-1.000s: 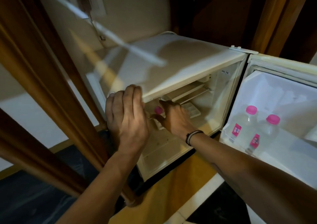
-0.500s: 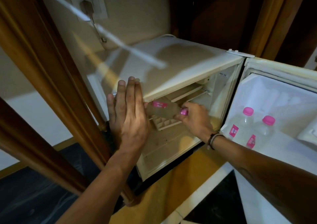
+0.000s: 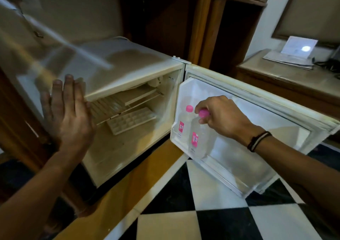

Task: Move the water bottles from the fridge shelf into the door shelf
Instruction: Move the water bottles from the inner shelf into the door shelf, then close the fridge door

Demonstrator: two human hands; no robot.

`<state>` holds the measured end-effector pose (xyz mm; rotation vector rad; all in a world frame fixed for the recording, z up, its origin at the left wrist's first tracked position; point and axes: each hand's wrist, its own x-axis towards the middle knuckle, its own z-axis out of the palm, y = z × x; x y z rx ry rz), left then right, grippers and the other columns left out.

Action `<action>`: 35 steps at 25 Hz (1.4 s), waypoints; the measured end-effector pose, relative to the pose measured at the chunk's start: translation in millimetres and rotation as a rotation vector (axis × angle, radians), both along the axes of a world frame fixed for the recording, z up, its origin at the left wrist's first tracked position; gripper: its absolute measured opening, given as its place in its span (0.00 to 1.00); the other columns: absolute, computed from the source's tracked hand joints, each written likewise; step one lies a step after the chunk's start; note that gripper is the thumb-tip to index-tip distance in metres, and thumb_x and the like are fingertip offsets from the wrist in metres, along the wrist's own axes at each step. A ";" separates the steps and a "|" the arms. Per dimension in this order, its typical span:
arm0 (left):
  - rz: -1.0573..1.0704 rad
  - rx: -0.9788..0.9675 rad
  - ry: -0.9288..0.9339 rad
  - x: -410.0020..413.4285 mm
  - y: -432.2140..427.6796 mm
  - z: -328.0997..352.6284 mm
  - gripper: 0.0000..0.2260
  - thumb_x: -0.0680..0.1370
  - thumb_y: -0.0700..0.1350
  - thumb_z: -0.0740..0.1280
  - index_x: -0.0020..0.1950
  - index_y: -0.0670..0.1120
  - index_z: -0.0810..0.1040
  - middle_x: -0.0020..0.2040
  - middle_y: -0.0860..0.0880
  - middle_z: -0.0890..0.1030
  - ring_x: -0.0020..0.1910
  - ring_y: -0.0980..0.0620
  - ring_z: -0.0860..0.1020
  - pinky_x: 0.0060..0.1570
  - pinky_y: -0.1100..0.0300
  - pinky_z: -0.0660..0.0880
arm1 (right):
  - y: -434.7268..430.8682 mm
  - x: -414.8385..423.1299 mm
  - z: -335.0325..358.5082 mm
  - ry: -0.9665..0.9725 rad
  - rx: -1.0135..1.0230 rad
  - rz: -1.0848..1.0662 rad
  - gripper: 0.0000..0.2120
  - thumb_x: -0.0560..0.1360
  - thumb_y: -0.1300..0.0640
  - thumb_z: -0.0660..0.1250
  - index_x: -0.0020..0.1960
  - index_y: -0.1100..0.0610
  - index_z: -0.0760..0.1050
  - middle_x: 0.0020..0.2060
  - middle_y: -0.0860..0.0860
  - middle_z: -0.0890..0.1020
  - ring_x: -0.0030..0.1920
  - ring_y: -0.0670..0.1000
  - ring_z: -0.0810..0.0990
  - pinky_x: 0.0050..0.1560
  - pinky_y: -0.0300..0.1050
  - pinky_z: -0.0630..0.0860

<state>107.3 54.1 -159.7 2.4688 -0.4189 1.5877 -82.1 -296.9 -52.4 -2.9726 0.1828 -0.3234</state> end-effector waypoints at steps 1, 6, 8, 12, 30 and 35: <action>-0.001 0.000 0.002 1.6 0.7 -1.5 0.30 0.92 0.49 0.54 0.90 0.53 0.42 0.90 0.46 0.55 0.90 0.48 0.48 0.88 0.47 0.41 | -3.0 -0.1 1.6 0.004 -0.055 -0.016 0.12 0.75 0.62 0.74 0.58 0.57 0.84 0.53 0.54 0.88 0.53 0.57 0.84 0.53 0.51 0.79; -0.032 0.017 -0.173 2.1 1.0 -2.6 0.31 0.90 0.44 0.59 0.90 0.46 0.49 0.86 0.40 0.66 0.85 0.38 0.64 0.89 0.49 0.42 | 5.2 11.3 -18.4 0.106 -0.330 -0.065 0.17 0.79 0.66 0.64 0.67 0.58 0.76 0.57 0.61 0.81 0.55 0.63 0.81 0.54 0.51 0.75; -0.020 0.030 -0.221 2.7 1.2 -2.3 0.31 0.89 0.42 0.62 0.90 0.44 0.52 0.85 0.39 0.68 0.84 0.37 0.66 0.89 0.49 0.44 | 9.0 16.1 -29.5 0.194 -0.447 -0.082 0.17 0.79 0.66 0.65 0.67 0.59 0.73 0.56 0.60 0.80 0.55 0.61 0.81 0.54 0.51 0.76; 0.021 0.057 -0.308 7.6 1.7 -5.0 0.29 0.89 0.43 0.62 0.89 0.42 0.57 0.84 0.40 0.69 0.86 0.41 0.63 0.89 0.48 0.47 | 5.8 25.8 -45.5 0.314 -0.643 -0.110 0.12 0.78 0.61 0.68 0.61 0.56 0.75 0.54 0.55 0.81 0.56 0.58 0.81 0.58 0.52 0.74; -0.022 -0.005 0.043 -27.4 -4.7 15.4 0.26 0.90 0.48 0.51 0.88 0.41 0.59 0.87 0.39 0.62 0.88 0.39 0.55 0.88 0.48 0.39 | -48.9 -2.0 -23.9 0.096 -0.486 -0.330 0.59 0.65 0.25 0.18 0.83 0.53 0.53 0.83 0.63 0.54 0.82 0.70 0.52 0.79 0.71 0.53; -0.010 0.007 0.056 -32.9 -4.5 21.4 0.26 0.90 0.47 0.53 0.88 0.39 0.62 0.87 0.38 0.64 0.88 0.38 0.57 0.88 0.51 0.37 | -32.6 -2.4 -14.7 0.188 -0.502 -0.369 0.50 0.71 0.24 0.31 0.84 0.52 0.50 0.83 0.62 0.50 0.82 0.70 0.51 0.80 0.68 0.54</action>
